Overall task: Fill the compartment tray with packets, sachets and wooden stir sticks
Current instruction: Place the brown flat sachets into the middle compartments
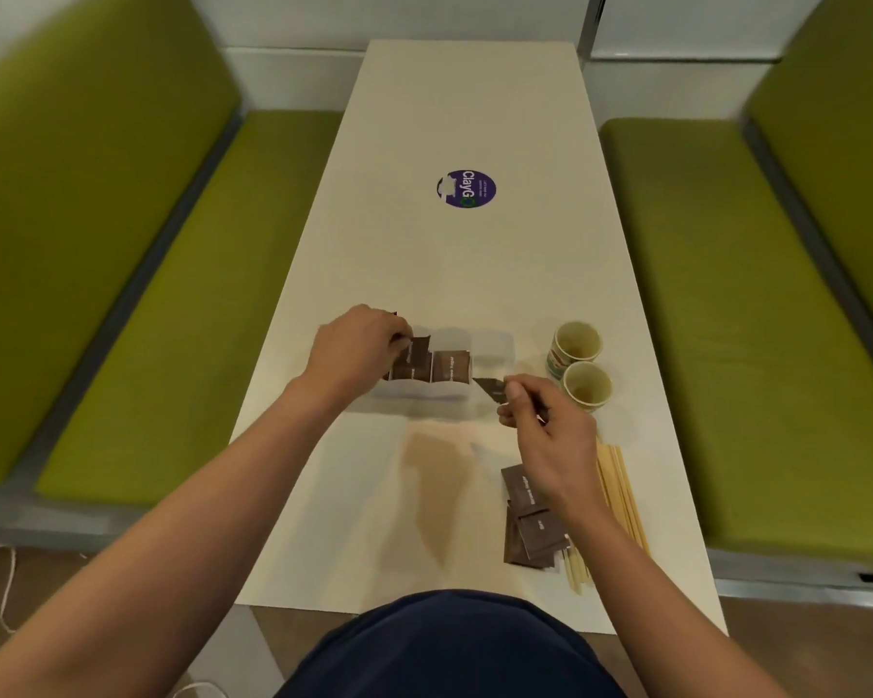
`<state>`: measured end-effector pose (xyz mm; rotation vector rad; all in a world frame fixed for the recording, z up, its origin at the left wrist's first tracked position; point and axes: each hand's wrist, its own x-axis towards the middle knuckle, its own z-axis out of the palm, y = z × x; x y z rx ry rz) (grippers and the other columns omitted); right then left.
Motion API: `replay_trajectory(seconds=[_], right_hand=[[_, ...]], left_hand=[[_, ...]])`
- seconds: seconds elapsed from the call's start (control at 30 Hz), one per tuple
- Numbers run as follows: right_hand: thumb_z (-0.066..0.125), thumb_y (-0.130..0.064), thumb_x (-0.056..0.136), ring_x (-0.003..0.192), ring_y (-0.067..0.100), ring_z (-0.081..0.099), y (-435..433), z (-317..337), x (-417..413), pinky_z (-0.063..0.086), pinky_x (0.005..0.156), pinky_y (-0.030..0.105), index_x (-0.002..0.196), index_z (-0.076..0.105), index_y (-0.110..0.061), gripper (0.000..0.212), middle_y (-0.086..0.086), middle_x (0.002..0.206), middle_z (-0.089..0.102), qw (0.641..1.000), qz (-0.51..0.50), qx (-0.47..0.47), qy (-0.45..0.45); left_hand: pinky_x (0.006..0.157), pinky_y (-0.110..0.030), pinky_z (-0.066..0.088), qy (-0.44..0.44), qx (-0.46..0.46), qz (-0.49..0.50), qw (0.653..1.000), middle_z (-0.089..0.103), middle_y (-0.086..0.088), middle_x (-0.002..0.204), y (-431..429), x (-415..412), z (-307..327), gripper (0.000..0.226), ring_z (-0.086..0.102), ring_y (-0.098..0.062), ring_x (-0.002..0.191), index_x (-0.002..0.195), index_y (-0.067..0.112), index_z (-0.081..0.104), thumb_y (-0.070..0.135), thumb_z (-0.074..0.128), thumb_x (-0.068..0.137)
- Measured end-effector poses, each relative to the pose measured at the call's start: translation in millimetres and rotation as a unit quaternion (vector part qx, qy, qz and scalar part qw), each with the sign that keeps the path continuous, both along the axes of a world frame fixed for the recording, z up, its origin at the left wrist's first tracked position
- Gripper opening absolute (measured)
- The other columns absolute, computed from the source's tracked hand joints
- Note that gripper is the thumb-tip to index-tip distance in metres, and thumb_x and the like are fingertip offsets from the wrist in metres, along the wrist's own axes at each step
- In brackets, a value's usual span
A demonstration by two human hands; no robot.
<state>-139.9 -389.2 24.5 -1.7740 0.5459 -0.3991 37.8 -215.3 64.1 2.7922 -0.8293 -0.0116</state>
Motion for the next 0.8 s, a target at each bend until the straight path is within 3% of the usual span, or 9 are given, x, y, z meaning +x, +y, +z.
replay_trajectory(seconds=[0.1,0.23,0.33,0.43,0.6,0.7,0.8], right_hand=[[0.076,-0.036,0.09,0.095,0.002,0.071,5.1,4.0,5.1,0.06,0.089,0.03,0.108,0.073,-0.032,0.018,-0.017,0.097,0.075,0.999,-0.031,0.035,-0.001],[0.085,-0.023,0.083,0.1,0.002,0.071,4.3,8.7,17.7,0.059,0.087,0.022,0.114,0.074,-0.022,0.033,-0.011,0.105,0.077,0.997,-0.028,0.075,-0.013],[0.075,-0.009,0.091,0.093,0.008,0.074,-0.6,10.7,31.3,0.061,0.089,0.033,0.108,0.074,-0.022,0.022,-0.009,0.097,0.078,0.999,-0.013,0.047,-0.015],[0.068,-0.011,0.097,0.077,0.013,0.074,-2.8,17.7,47.2,0.064,0.077,0.042,0.104,0.076,-0.024,0.016,-0.007,0.09,0.076,0.999,-0.01,0.035,-0.028],[0.067,-0.024,0.097,0.085,0.009,0.066,-9.3,16.8,85.0,0.058,0.076,0.04,0.106,0.077,-0.029,0.015,-0.019,0.096,0.07,0.994,0.025,-0.1,-0.029],[0.06,-0.024,0.102,0.091,0.01,0.061,-12.8,14.2,103.9,0.047,0.083,0.028,0.111,0.076,-0.021,0.019,-0.01,0.102,0.073,0.98,0.079,-0.175,0.047],[0.053,-0.025,0.104,0.099,0.022,0.063,-14.1,3.7,115.7,0.05,0.088,0.039,0.109,0.074,-0.02,0.023,-0.001,0.104,0.072,0.944,0.155,-0.265,0.124]], left_hand=[[0.067,-0.032,0.042,0.029,0.043,-0.015,0.999,0.067,-0.005,0.099,-5.2,8.0,-6.7,0.023,0.061,-0.027,0.099,0.115,0.032,0.073,0.032,0.053,0.102],[0.066,-0.033,0.037,0.039,0.062,-0.02,0.997,0.064,-0.004,0.095,-9.8,17.1,-18.4,0.022,0.061,-0.028,0.099,0.109,0.032,0.073,0.031,0.054,0.099],[0.065,-0.034,0.041,0.035,0.079,-0.031,0.996,0.056,-0.003,0.089,-11.3,19.9,-24.1,0.02,0.058,-0.028,0.099,0.105,0.027,0.074,0.024,0.056,0.096],[0.061,-0.036,0.045,-0.002,0.082,-0.067,0.994,0.06,-0.001,0.095,-12.9,19.5,-29.0,0.015,0.052,-0.025,0.101,0.101,0.02,0.072,0.017,0.06,0.092],[0.063,-0.039,0.051,-0.017,0.012,-0.053,0.998,0.063,-0.001,0.108,-1.3,16.6,-36.9,0.025,0.052,-0.026,0.108,0.114,0.019,0.072,0.019,0.067,0.089],[0.061,-0.035,0.048,-0.05,-0.045,-0.048,0.997,0.065,-0.001,0.102,10.2,9.9,-35.3,0.022,0.055,-0.028,0.099,0.109,0.019,0.075,0.02,0.07,0.087],[0.065,-0.029,0.039,-0.068,-0.099,-0.047,0.992,0.065,0.0,0.097,19.8,-0.4,-33.5,0.019,0.055,-0.028,0.092,0.105,0.019,0.075,0.017,0.072,0.086]])
